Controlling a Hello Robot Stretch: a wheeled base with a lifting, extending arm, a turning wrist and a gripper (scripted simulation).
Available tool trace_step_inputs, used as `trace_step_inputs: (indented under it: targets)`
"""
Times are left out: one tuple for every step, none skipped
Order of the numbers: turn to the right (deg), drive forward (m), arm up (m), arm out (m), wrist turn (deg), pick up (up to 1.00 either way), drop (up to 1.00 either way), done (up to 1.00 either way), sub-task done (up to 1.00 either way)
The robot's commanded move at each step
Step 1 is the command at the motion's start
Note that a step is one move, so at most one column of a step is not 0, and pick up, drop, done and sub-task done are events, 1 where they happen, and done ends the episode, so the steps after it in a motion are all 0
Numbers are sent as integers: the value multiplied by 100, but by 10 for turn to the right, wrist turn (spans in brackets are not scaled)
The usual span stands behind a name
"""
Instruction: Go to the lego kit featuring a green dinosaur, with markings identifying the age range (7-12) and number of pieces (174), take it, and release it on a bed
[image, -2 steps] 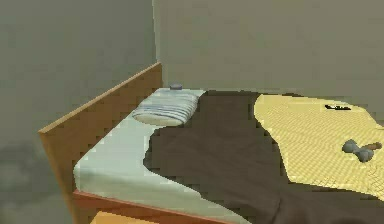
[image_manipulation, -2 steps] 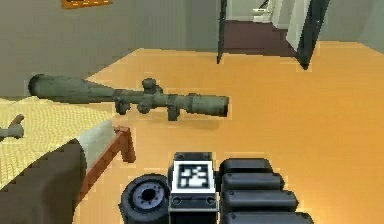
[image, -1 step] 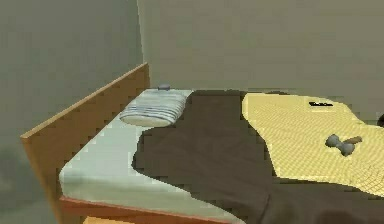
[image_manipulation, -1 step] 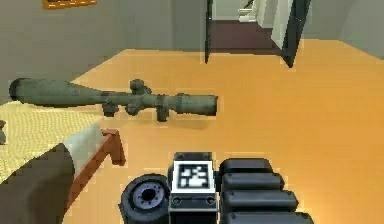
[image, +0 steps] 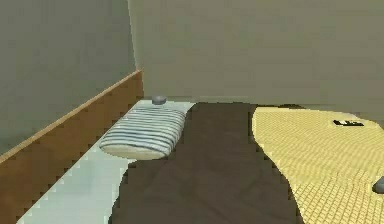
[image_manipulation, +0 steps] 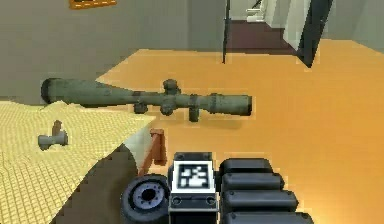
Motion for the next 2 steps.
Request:
trace_step_inputs:
  targets:
    - [-450,0,0,0,0,0,0,0,0]
    - [-90,0,0,0,0,0,0,0,0]
